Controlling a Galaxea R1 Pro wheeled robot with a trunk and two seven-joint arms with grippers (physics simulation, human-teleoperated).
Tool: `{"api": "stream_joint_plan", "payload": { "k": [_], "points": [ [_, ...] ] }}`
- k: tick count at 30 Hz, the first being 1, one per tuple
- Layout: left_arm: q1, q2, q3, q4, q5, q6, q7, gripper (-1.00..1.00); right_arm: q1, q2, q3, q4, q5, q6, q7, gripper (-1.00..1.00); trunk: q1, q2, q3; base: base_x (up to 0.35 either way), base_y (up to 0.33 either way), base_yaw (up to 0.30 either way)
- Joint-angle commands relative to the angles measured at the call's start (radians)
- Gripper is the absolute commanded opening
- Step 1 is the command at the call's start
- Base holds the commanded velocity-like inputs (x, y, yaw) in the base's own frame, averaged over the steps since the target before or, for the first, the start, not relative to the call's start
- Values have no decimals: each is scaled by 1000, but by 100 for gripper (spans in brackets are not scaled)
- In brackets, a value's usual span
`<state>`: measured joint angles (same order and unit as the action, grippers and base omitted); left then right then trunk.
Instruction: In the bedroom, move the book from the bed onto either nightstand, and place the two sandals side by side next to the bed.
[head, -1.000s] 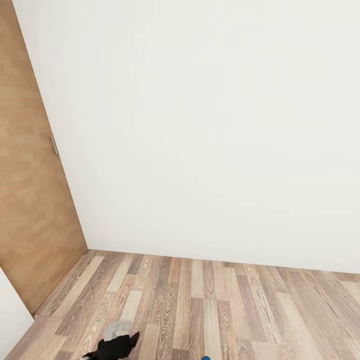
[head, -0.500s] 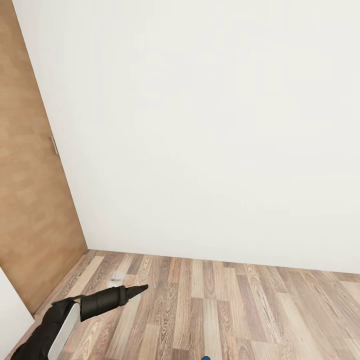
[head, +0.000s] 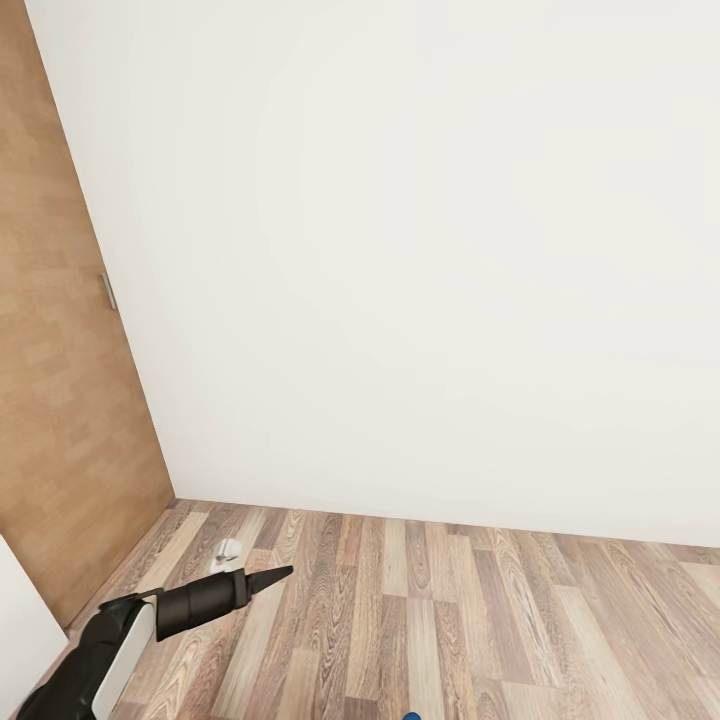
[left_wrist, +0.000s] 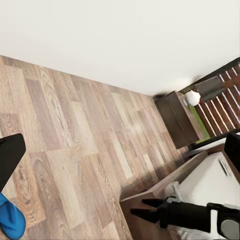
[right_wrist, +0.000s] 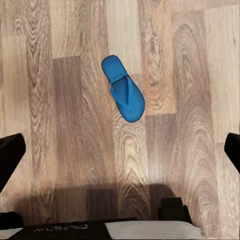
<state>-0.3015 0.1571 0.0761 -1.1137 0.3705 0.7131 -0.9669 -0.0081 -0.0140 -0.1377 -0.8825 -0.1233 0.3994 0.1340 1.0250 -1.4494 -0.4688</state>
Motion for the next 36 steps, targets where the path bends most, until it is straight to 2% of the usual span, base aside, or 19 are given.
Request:
{"api": "stream_joint_plan", "payload": {
  "k": [1, 2, 4, 5, 9, 11, 16, 25, 36],
  "points": [
    [-1, -1, 0, 0, 3, 6, -1, 100, -9, 0, -2, -50, -10, 138, 3, 100, 0, -1, -1, 0, 0, 0],
    [-1, -1, 0, 0, 3, 6, -1, 100, -34, -1, -2, -79, -12, 245, 4, 100, 0, -1, -1, 0, 0, 0],
    [-1, -2, -1, 0, 3, 6, -1, 100, -76, -1, -2, -98, -10, 318, 5, 100, 0, -1, -1, 0, 0, 0],
    [-1, -2, -1, 0, 2, 6, -1, 100, -126, 0, -2, -110, -8, 367, 5, 100, 0, -1, -1, 0, 0, 0],
    [-1, -2, -1, 0, 3, 2, -1, 100, -239, -1, -1, -126, -12, 439, 8, 100, 0, -1, -1, 0, 0, 0],
    [-1, -2, -2, 1, 3, 1, 0, 100, -257, -2, -1, -128, -14, 460, 9, 100, 0, -1, -1, 0, 0, 0],
    [-1, -4, -6, 0, 1, -1, 3, 100, -286, -2, 3, -145, -9, 567, 9, 100, 0, -1, -1, 0, 0, 0],
    [-1, -7, -8, 2, 0, -1, 6, 100, -289, -2, 7, -148, 7, 586, 7, 100, 0, -1, -1, 0, 0, 0],
    [-1, -17, -3, 5, 2, -1, 5, 100, -290, -10, 10, -151, 14, 583, 2, 100, 42, -78, -36, 0, 0, 0]
  ]
}}
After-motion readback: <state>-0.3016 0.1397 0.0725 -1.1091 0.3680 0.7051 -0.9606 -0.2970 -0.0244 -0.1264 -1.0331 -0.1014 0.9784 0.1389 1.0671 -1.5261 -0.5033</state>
